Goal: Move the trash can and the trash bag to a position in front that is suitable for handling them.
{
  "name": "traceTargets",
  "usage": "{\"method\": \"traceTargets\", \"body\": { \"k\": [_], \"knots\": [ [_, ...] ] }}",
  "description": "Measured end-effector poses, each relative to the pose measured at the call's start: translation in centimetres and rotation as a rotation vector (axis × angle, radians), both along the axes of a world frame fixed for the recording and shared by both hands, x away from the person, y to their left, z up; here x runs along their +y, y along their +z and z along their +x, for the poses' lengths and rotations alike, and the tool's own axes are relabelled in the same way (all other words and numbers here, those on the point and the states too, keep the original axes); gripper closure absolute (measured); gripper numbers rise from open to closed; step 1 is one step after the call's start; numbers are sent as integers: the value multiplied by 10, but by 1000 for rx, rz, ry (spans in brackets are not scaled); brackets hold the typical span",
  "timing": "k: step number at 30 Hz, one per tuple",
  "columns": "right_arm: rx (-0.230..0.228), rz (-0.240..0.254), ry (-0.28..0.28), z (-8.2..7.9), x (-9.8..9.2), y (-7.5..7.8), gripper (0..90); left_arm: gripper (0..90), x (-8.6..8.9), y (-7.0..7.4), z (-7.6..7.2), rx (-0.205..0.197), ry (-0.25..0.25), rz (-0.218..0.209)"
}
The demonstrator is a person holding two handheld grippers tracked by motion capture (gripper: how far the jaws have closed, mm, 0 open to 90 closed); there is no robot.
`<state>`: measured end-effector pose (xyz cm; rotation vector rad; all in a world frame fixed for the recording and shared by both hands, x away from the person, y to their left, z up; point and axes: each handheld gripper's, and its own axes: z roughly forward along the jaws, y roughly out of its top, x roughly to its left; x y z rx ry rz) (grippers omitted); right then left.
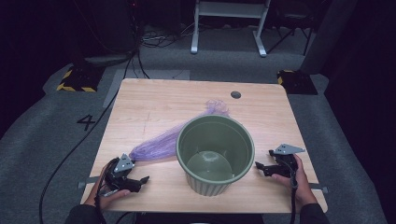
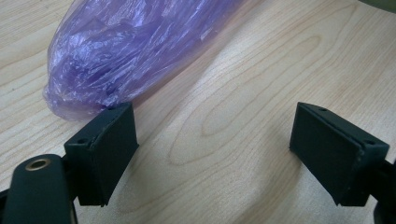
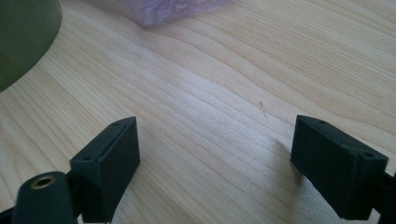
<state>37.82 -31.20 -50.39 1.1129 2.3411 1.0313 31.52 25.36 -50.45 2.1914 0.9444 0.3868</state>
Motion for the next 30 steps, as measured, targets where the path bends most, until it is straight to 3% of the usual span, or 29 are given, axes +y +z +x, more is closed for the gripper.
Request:
{"method": "traceTargets", "body": {
  "k": [7,10,18,24,30],
  "knots": [
    [-15,-13,4,-1,1,0,156,147,-1,0,0,-1,6,-2],
    [-14,15,26,-2,5,1,189,148,-1,0,-1,-3,14,0],
    [-61,40,106,-8,29,14,212,157,-2,0,-4,-19,32,5],
    [-67,32,163,-7,48,17,217,159,2,3,-10,-34,42,14],
    [-72,46,211,-6,61,19,223,158,8,2,-15,-20,62,19]
  ]
}}
